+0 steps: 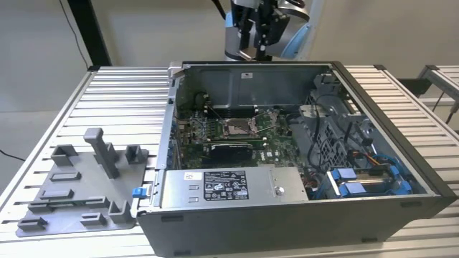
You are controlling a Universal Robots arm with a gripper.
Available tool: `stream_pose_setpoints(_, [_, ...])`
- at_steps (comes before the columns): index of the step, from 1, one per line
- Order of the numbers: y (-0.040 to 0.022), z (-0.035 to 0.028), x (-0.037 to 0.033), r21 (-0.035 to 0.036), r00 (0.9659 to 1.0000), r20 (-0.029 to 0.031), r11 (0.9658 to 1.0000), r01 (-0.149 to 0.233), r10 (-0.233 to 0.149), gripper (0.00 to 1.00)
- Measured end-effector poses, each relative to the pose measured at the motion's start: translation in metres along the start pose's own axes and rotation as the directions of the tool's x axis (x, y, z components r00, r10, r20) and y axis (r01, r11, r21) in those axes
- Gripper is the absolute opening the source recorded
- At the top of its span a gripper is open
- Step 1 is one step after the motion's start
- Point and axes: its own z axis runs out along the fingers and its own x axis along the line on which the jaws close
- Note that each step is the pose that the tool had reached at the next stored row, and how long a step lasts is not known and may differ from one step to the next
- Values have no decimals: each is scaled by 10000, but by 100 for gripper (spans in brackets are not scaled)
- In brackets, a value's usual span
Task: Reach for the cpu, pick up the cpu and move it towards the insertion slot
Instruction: 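Pick up the cpu and move it towards the insertion slot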
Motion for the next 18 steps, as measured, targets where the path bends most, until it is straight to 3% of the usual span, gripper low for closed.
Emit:
stream_pose_setpoints(4, [0, 13, 0, -19, 9976, -12, 9976, -687, 687, 0])
stream_pose_setpoints(8, [0, 24, -1, -36, 9904, -23, 9904, -1379, 1379, 0])
stream_pose_setpoints(14, [1, 43, -1, -56, 9724, -37, 9724, -2333, 2333, 0])
stream_pose_setpoints(18, [1, 57, -2, -68, 9561, -44, 9560, -2932, 2932, 0])
